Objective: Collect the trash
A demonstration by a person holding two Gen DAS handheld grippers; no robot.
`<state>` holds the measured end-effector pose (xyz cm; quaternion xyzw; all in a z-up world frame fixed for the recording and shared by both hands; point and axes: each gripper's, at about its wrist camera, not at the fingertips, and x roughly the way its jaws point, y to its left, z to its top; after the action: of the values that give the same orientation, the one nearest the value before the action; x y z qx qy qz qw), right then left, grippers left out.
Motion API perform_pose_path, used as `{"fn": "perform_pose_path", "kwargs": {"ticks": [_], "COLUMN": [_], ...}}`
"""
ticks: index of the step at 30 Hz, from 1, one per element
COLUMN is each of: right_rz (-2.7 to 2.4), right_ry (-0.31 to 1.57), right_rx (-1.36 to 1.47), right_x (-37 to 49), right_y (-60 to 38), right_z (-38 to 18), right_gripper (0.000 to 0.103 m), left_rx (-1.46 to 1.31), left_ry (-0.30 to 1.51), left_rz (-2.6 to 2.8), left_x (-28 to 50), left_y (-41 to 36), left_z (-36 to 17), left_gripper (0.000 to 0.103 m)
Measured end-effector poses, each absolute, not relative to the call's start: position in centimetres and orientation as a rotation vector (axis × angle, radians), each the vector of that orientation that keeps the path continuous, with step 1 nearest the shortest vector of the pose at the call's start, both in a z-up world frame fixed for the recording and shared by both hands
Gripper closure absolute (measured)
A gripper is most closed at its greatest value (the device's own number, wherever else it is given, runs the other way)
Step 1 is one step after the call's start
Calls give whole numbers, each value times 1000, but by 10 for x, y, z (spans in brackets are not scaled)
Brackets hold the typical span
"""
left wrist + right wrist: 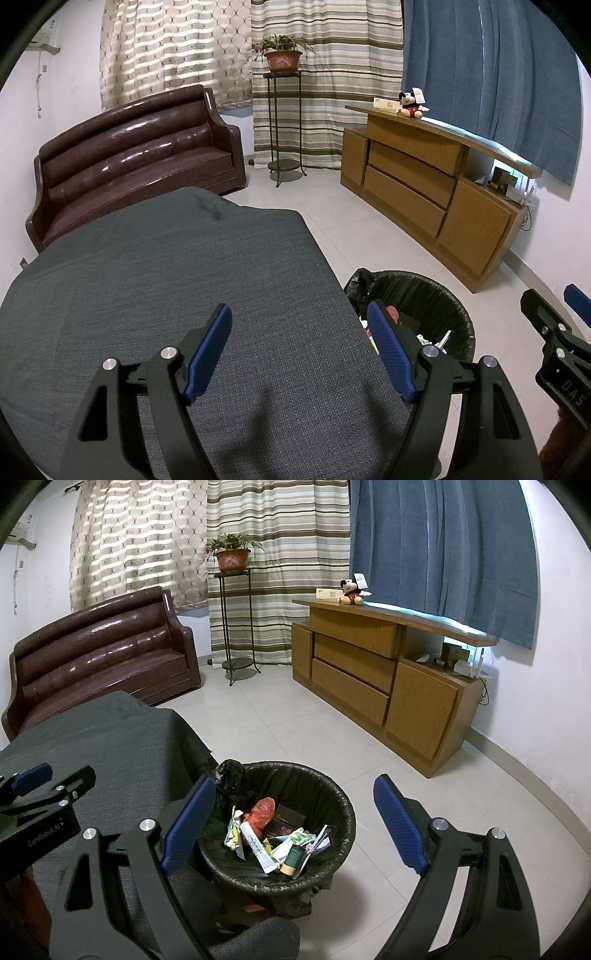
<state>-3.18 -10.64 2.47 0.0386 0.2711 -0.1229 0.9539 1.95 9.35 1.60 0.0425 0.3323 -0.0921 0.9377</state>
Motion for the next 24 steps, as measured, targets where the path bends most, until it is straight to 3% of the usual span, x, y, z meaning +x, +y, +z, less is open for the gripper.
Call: {"fn": "perform_pose_path", "kwargs": {"ticks": [14, 24], "right_rz": [-249, -249], "right_ry": [551, 553], "right_rx": [79, 80], "right_x": [-32, -33], "right_y": [-107, -106], "right_z": [26, 26], "right_gripper": [17, 17], "left_rx": [91, 111], "left_ry": [650, 628], "left_rz": [-188, -191], "left_x": [18, 16], "left_y": [89, 88], "left_z": [17, 17], "left_gripper": [29, 22]}}
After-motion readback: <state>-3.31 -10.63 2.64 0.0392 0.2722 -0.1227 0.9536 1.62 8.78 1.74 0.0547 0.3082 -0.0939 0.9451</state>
